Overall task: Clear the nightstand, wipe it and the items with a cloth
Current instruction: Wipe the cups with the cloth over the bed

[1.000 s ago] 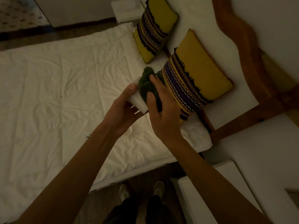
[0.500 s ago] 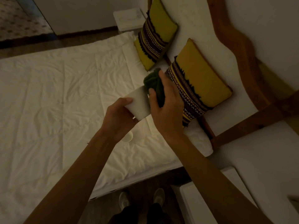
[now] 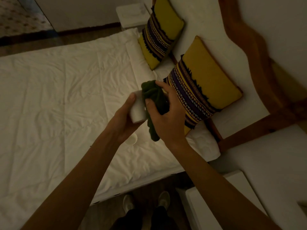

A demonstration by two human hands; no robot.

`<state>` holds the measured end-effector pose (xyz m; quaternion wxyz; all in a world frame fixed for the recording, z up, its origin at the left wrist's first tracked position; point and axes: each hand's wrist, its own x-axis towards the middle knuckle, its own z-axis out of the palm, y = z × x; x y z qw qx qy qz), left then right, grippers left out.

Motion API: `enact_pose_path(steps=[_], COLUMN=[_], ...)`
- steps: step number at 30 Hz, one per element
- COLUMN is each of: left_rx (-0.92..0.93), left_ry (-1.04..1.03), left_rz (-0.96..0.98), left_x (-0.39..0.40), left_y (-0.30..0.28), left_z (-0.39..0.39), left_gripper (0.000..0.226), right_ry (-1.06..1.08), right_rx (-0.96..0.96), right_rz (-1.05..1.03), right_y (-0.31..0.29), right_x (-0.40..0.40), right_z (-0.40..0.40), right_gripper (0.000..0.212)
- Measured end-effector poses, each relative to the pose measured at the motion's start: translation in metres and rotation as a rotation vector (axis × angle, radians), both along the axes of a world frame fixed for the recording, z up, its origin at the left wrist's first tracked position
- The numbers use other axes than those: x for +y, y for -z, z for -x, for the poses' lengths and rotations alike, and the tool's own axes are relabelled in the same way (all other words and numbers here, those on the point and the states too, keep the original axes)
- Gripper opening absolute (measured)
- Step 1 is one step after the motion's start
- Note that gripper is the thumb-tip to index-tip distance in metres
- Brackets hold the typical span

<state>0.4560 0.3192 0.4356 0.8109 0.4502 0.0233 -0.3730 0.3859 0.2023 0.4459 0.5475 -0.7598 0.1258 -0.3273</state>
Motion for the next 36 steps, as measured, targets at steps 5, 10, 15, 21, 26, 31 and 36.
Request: enact_pose_path(steps=[5,10,15,21,26,31,36], left_rx=[0.186,0.114,0.001,0.027,0.041,0.041,0.114], left_ry=[-0.056,0.065,0.092,-0.002,-0.062,-0.044,-0.061], left_rz=[0.017,0.030,-0.038,-0.047,0.034,0.034,0.083], left_x=[0.018,0.015,0.014,0.018,0.015,0.012,0.016], left_y=[0.018,0.024,0.023,0.016,0.015,0.020,0.023], left_z=[-0.003,0.006,0.005,0.000,0.004,0.008,0.012], left_gripper=[0.070,0.081,0.070,0.042,0.043,0.046,0.048], right_ry=[0.101,-0.073,-0.043,-0.065,-0.028,-0.024,0.068], right_rx=[0.029,0.140,0.074,0.069,-0.009,-0.042,-0.013], right_rz=[-0.214,0.069,0.295,0.603,0.728,0.565,0.146], right_y=[0.017,0.037,0.048,0.054,0.059,0.063,0.056], right_x=[-0.001,0.019,0.028,0.036,0.037,0.045,0.052], right_z=[-0.001,0.007,0.009,0.007,0.008,0.010,0.003], right_gripper=[0.043,0.052,0.053,0.048,0.046,0.044,0.047])
